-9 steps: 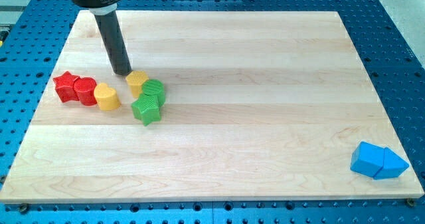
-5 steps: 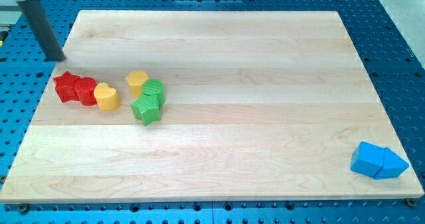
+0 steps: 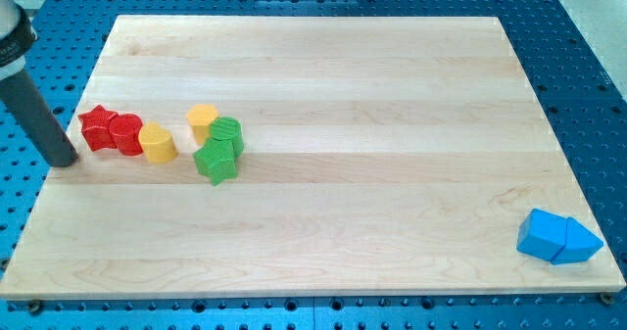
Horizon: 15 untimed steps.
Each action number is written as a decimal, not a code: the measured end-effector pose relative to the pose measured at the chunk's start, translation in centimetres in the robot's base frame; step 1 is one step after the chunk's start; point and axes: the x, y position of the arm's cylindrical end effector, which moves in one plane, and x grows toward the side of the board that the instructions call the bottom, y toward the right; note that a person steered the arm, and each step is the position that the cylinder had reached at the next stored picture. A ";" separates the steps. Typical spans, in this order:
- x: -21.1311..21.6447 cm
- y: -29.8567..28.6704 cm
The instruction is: Move the red circle to the top left of the yellow hexagon
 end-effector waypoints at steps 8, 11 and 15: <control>-4.3 2.0; -0.6 3.4; -2.4 12.5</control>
